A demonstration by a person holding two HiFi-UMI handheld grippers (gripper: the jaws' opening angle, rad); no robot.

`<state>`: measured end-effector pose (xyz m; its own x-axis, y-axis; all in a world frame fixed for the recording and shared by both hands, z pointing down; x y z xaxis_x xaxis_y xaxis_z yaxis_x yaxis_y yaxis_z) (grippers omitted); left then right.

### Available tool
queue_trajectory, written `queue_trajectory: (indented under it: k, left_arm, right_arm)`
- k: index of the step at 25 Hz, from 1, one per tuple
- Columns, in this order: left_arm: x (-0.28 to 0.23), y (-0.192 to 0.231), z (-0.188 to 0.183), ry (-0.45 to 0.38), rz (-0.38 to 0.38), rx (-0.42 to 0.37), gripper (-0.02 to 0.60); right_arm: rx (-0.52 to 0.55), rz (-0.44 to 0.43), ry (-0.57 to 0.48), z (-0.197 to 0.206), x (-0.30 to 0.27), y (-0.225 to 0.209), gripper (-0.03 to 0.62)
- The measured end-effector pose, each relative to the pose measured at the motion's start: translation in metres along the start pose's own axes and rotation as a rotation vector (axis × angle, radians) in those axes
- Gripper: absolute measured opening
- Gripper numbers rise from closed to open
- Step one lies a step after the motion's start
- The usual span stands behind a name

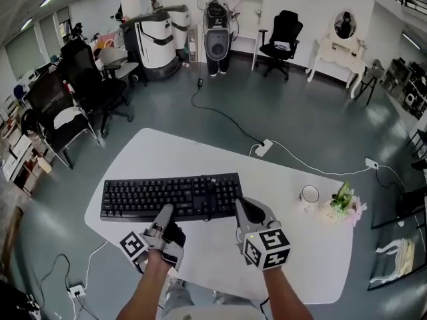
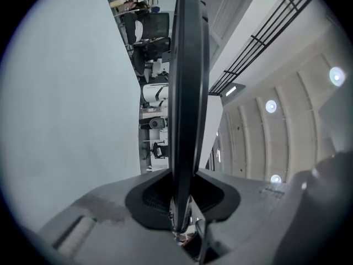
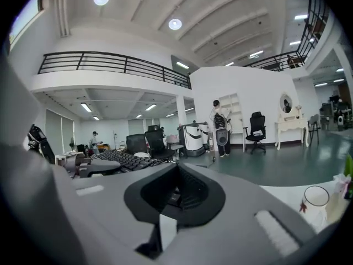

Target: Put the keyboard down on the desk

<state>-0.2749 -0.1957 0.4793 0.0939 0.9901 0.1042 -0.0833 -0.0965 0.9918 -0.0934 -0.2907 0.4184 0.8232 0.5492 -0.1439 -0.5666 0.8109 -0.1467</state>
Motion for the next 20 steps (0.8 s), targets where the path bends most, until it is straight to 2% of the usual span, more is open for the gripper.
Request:
queue_trajectory:
  k: [7,10,14,20]
  left_arm:
    - [-0.049,0.012,-0.001,0.212,0.029,0.043,0.089]
    - [-0.063,0.014,-0.007,0.265,0.042,0.055,0.087]
    - [-0.078,0.018,0.008,0.374,0.049,0.086,0.087]
    - [-0.086,0.033,0.017,0.451,0.034,0.097,0.087]
  right_arm:
    - [-0.028,0.229,-0.024,0.004,0.003,-0.014,0.000]
    - [-0.030,0.282,-0.030,0.002,-0.002,-0.012,0.000]
    - [-0.037,0.382,-0.040,0.005,0.007,-0.012,0.000]
    - [-0.045,0.450,-0.048,0.009,0.009,-0.007,0.000]
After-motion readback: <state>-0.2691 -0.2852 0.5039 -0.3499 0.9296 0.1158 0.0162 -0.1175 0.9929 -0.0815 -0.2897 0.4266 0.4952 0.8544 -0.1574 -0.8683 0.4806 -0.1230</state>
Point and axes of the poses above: the fingertips, and each gripper's own axes: x backward along the fingers, y to its left, z out of its underside, the point moved 1 cm from there along x, backward along the fingers, and after that the axes turned 4 degrees about -y, right-handed, at the moved point
